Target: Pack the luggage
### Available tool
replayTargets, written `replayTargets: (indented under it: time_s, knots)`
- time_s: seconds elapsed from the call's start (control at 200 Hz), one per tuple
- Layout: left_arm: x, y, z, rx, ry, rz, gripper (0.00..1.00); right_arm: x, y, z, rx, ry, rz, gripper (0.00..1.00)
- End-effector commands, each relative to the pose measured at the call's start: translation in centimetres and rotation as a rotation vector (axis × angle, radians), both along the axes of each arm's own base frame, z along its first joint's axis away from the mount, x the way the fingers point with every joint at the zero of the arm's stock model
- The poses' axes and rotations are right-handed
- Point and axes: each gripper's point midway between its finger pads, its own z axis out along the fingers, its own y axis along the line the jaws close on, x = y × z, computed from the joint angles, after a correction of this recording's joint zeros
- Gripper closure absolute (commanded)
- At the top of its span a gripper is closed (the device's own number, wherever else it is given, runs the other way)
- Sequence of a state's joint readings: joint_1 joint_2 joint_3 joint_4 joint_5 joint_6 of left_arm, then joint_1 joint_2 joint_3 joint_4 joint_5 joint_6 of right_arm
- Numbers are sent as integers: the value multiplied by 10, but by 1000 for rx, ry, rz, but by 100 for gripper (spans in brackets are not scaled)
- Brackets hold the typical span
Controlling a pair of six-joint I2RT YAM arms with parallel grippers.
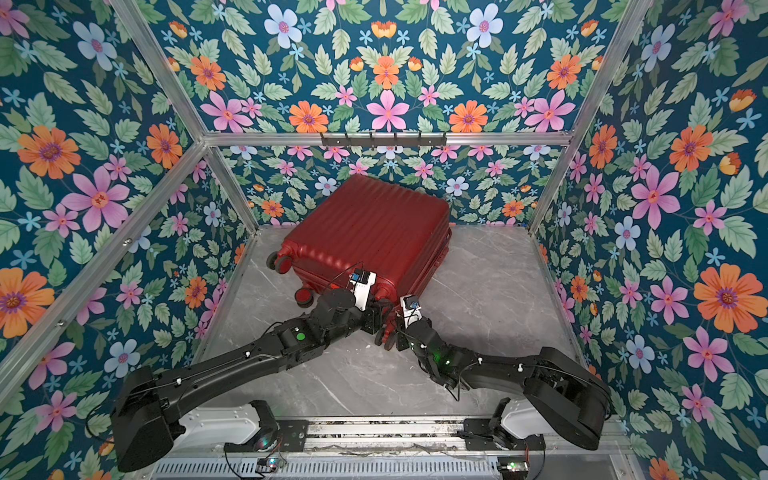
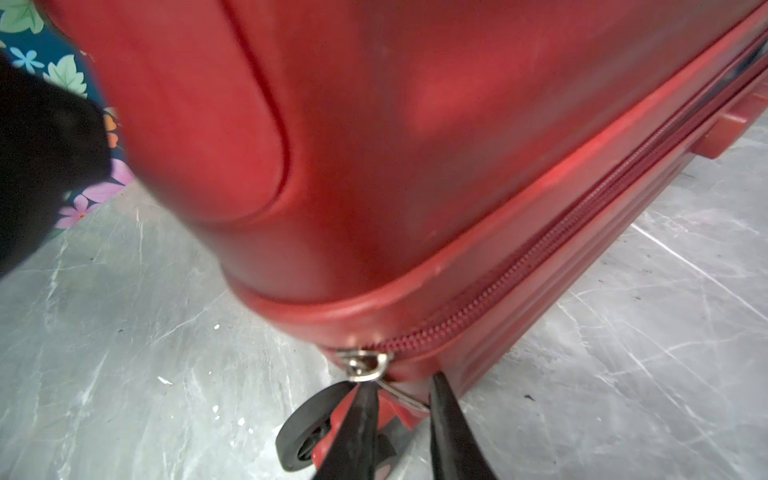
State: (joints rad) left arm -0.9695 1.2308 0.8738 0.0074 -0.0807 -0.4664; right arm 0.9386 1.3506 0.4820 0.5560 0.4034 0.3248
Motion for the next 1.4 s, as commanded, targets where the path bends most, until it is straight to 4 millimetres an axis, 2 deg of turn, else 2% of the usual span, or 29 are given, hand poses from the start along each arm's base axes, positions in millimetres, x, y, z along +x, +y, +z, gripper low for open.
replayTargets:
  time_s: [0.0,0.43,0.575,0.825,1.115,1.245,1.395]
  knots:
    - [9,-8,45,-130,-124,8,100,10,-2,27,75,-80,-50,83]
    - [9,-7,44,-129,-120,14,100,8,-13,41,123,-95,-52,99]
    - [9,-7,43,-126,-120,13,100,6,-22,38,197,-45,-46,100]
    - [9,-7,43,-125,-122,9,100,-1,-41,31,372,96,-22,84]
    - [10,-8,44,-122,-123,13,100,-21,-21,33,505,186,150,36]
    - [11,-9,44,-119,-123,11,100,-27,-14,34,550,213,202,25]
    - [12,-10,44,-116,-121,13,100,-23,-5,29,643,288,244,23]
